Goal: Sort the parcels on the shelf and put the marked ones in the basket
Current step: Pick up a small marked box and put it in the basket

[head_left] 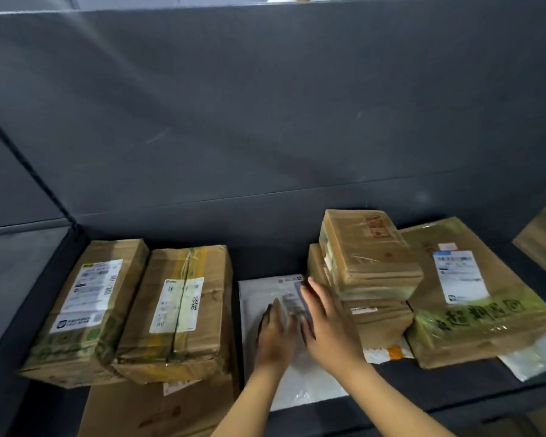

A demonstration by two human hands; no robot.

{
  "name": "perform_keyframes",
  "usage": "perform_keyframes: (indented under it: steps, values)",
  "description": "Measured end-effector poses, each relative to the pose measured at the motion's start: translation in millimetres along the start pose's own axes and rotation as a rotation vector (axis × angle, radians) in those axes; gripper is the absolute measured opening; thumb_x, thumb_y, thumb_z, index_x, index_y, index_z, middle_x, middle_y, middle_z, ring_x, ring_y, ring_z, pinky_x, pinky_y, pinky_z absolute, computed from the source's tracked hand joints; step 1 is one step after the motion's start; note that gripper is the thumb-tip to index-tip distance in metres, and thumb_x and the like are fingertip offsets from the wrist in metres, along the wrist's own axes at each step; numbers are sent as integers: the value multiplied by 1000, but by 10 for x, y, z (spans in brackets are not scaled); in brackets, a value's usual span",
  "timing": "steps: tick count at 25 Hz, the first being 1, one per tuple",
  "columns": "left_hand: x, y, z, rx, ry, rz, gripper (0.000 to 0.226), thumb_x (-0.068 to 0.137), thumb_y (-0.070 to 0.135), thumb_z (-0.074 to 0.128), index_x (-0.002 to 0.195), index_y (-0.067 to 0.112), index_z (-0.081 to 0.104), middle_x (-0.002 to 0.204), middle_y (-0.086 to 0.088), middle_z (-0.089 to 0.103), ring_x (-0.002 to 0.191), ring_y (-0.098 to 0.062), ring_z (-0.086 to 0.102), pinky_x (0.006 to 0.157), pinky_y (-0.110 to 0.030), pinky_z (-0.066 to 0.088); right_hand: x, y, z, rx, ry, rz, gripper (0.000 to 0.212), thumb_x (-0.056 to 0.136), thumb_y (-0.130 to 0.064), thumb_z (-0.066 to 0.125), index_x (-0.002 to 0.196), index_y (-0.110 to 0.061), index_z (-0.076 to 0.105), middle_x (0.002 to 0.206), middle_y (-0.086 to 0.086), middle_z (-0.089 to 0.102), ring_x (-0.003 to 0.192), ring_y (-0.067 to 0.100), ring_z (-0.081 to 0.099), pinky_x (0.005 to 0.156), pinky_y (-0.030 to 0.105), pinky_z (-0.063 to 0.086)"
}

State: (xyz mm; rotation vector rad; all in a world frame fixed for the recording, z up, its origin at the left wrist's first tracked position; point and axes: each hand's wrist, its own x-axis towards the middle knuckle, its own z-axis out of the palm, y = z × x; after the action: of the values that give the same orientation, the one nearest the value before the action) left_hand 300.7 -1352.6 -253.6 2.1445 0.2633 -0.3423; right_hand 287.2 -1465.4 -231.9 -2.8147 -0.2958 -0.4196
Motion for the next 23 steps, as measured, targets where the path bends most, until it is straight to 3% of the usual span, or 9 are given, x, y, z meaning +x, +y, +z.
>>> perform_keyframes:
  steps: [2,4,7,9,11,14,16,19,23]
  values:
    - [107,351,39,-87,-42,107,54,101,31,37,150,14,22,158,-7,21,146,-24,19,119,-36,17,175,151,-255,-3,360,63,46,85,-34,49,127,-19,56,134,3,53,115,26,49,91,40,44]
    - [185,715,89,-316,-99,131,55,99,38,40,149,22,26,155,1,29,143,-17,26,118,-33,21,394,526,-530,12,509,402,47,86,-40,49,127,-17,53,133,8,52,116,31,44,93,41,35]
    - [258,1134,174,-442,-249,70,52,98,45,35,147,29,31,152,5,36,140,-17,32,114,-31,25,601,1151,-777,369,125,943,66,91,-50,44,140,-7,38,144,21,41,130,40,38,106,48,32]
    - [277,1279,209,-476,-322,13,52,99,45,33,147,27,31,152,4,35,140,-20,32,113,-33,25,588,1289,-798,646,-125,1051,64,94,-47,45,143,-6,36,146,20,39,133,36,38,109,41,31]
    - [259,1310,199,-484,-337,13,53,99,44,35,149,27,27,153,4,33,141,-19,30,111,-30,25,534,1267,-762,672,-134,1012,57,95,-39,48,143,-10,36,144,18,43,130,34,43,103,37,34]
    - [143,1243,6,-534,-263,43,53,99,39,40,149,28,26,151,8,35,139,-17,34,103,-25,27,395,1029,-777,767,40,839,39,91,-31,57,128,-23,48,127,9,59,107,23,57,82,28,41]
    - [76,1120,-196,-638,-217,47,49,98,35,41,146,28,30,145,4,44,131,-18,44,107,-30,35,278,787,-764,918,111,749,40,86,-36,64,122,-28,48,124,-2,57,104,13,54,85,27,41]
    - [-2,992,-470,-683,-146,64,43,98,33,42,141,29,39,133,2,55,121,-17,52,102,-33,42,247,491,-689,1058,125,717,55,85,-40,64,134,-25,44,130,-5,49,123,15,46,103,35,37]
    - [-78,931,-789,-717,-46,185,37,98,19,38,132,32,48,126,5,60,116,-14,56,101,-34,44,407,175,-785,1247,142,556,22,90,-27,60,107,-39,55,115,-11,62,108,11,59,84,24,44]
